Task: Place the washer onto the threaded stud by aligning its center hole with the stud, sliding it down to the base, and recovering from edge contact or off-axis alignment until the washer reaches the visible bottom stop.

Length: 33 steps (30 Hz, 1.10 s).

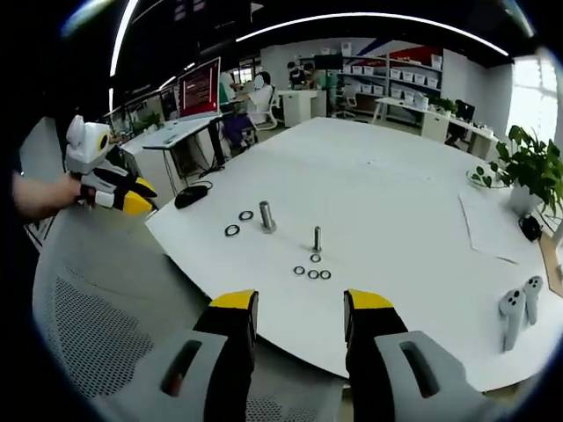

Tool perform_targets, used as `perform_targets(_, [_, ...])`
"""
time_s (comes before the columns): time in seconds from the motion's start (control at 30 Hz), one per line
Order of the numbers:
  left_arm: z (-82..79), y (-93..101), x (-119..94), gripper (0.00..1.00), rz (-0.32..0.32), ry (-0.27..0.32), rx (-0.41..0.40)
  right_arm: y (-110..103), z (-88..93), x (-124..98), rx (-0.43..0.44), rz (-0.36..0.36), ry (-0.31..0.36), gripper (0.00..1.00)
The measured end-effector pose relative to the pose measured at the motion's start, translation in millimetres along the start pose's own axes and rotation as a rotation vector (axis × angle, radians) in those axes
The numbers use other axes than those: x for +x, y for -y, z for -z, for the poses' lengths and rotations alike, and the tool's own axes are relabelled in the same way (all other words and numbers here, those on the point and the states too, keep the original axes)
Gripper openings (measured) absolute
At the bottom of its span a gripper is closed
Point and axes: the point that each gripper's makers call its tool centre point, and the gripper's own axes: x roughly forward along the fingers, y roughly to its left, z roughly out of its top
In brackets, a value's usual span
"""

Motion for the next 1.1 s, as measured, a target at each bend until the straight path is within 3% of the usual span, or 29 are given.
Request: perform_targets(1.1, [6.0, 2.6, 2, 0.24, 0.011, -0.031, 0.028, -4, 10.9, 4, 0.001, -0.023, -0.061, 0.41])
